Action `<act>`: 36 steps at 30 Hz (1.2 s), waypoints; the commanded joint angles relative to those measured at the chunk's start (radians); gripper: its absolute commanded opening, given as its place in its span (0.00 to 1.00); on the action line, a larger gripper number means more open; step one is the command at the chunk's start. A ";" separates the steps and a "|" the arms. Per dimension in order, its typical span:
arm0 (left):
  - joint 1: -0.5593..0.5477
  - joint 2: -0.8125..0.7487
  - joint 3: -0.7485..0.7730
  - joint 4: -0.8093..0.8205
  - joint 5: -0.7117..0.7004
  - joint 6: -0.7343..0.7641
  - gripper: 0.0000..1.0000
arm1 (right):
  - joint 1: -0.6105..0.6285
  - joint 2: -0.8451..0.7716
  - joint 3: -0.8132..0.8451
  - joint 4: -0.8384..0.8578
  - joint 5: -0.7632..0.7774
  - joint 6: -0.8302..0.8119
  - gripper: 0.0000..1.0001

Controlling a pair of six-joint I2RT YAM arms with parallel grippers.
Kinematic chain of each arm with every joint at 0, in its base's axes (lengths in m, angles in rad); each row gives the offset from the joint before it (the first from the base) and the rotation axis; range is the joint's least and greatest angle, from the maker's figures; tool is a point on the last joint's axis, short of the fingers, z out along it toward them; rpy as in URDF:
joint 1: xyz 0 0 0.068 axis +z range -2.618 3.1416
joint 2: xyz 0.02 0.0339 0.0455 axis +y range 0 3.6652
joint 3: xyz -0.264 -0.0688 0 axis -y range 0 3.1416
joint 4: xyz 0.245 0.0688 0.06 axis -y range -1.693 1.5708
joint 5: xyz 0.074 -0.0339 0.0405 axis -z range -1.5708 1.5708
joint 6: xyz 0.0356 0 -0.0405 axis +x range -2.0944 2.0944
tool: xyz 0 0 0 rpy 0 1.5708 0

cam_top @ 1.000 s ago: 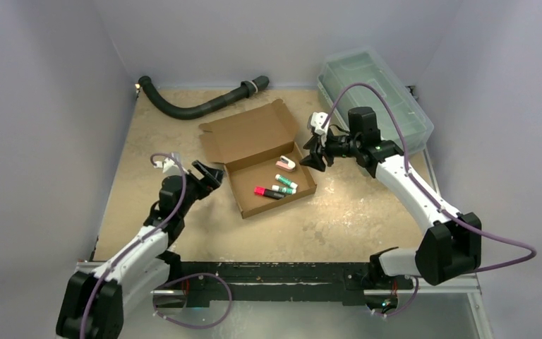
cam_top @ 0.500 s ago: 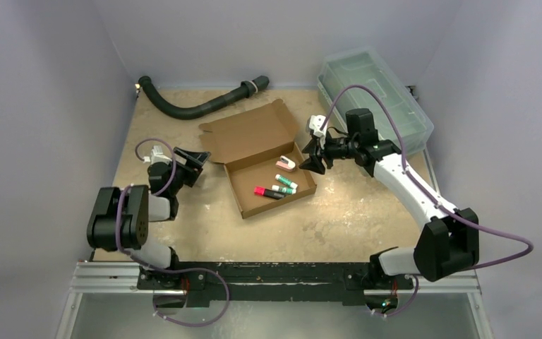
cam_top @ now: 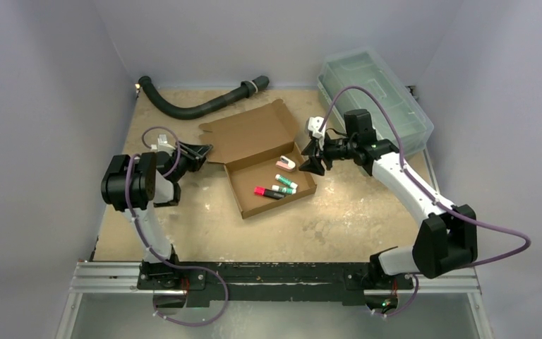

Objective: Fold the paper box

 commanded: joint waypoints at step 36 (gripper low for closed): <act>-0.437 -1.181 -0.465 -0.379 -0.389 0.926 0.00 | -0.141 0.007 0.122 0.100 -0.091 0.081 0.92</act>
